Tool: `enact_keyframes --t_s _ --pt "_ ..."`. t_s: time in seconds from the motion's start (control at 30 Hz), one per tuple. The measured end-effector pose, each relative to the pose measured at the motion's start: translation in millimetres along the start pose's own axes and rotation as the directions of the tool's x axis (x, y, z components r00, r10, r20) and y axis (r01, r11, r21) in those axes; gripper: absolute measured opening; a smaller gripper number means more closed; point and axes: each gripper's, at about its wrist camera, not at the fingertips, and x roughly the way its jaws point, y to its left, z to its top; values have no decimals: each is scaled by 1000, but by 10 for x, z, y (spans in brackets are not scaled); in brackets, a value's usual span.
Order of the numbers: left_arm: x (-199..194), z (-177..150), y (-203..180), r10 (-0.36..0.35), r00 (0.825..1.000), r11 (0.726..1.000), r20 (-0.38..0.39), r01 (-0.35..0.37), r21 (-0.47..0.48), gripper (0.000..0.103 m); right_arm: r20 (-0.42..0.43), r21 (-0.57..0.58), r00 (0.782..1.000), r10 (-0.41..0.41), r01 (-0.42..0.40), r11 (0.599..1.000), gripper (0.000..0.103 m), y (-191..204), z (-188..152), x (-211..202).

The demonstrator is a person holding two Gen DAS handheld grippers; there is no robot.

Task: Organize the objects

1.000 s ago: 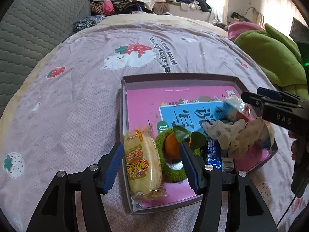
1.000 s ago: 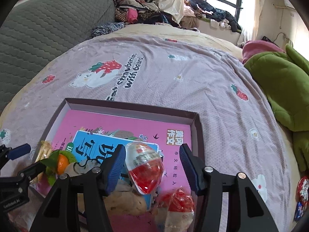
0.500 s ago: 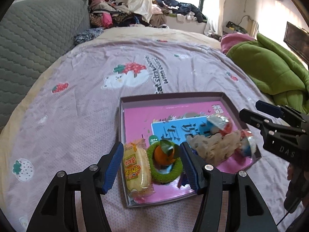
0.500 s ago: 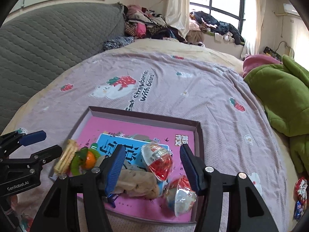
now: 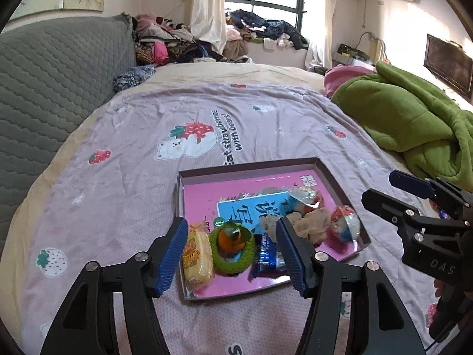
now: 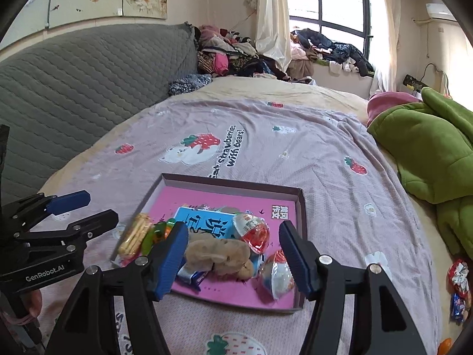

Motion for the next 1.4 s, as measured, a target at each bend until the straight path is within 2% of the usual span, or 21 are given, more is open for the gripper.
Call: enact_keyframes --t_s 0.2,0.4,0.53,0.63,0.93,1.4 --pt "-279 -24 -73 8 999 1000 49 -7 -5 68 35 7 999 -7 7 1000 64 29 -57 -247" --pt "-431 -100 -91 24 998 1000 63 -23 -21 69 60 35 998 -13 11 999 64 42 -137 -430" --pt "-466 -199 -60 33 999 998 41 -31 -50 69 82 34 996 -35 32 999 65 68 -234 -537" --pt "-480 -317 -34 70 997 996 19 -68 -59 69 79 40 996 -30 27 999 65 82 -311 -592" --pt "-607 -619 -43 63 997 996 44 -61 -60 69 103 53 994 -35 30 998 65 122 -521 -787" --pt "-617 -952 -101 85 996 996 33 -83 -43 69 71 63 997 -45 40 997 65 80 -985 -816"
